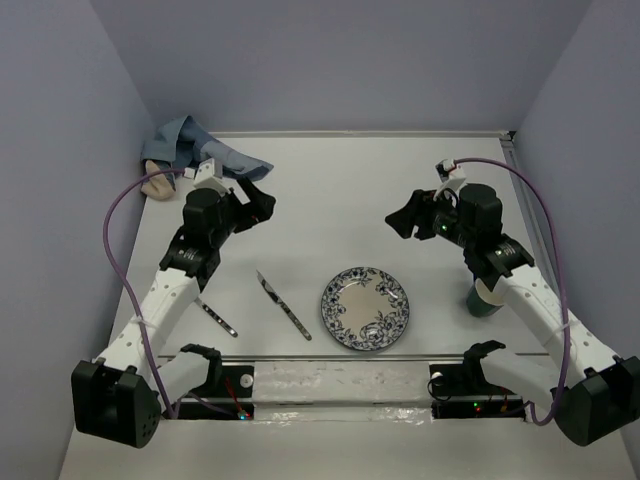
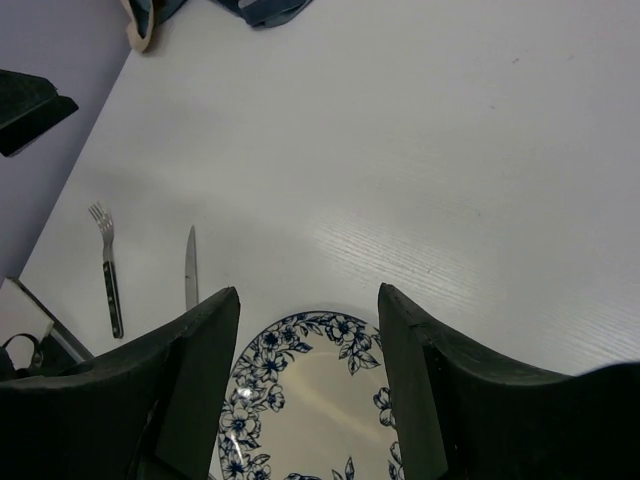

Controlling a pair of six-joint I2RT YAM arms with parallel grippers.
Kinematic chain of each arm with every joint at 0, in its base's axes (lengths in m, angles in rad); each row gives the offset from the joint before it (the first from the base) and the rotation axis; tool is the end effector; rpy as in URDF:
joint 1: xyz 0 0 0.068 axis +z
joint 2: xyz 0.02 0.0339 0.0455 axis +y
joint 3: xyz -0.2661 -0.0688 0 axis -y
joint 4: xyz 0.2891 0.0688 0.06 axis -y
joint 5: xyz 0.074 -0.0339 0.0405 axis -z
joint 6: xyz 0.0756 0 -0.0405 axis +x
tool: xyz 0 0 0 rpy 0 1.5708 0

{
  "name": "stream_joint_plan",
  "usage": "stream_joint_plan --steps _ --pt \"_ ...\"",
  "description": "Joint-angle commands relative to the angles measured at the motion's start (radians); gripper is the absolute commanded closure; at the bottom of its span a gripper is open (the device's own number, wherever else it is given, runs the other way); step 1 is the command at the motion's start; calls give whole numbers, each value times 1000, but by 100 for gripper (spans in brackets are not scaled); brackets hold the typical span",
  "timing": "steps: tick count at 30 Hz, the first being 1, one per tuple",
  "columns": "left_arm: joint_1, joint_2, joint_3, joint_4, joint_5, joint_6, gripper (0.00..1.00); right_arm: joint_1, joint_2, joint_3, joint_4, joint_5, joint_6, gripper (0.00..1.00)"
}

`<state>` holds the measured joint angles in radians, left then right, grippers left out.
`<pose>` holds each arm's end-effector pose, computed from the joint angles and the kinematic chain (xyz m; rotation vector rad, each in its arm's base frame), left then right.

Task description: Set the dinner table for one person

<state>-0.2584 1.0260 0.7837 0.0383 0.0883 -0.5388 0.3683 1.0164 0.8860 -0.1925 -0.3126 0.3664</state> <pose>0.3109 -0.0891 0.2997 -0.1895 1.8111 -0.6492 0.2834 0.1343 0.3153 -0.2224 1.9443 0.7887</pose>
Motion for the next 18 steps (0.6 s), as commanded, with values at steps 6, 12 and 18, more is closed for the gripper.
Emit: stream_joint_plan --steps 6,12,18 --pt "34 89 43 161 -209 -47 1 20 -1 -42 116 12 -1 38" --pt "36 366 202 155 -416 -23 1 29 4 -48 125 1 0 38" --pt "71 662 434 115 -512 57 20 38 1 -78 125 -13 5 38"
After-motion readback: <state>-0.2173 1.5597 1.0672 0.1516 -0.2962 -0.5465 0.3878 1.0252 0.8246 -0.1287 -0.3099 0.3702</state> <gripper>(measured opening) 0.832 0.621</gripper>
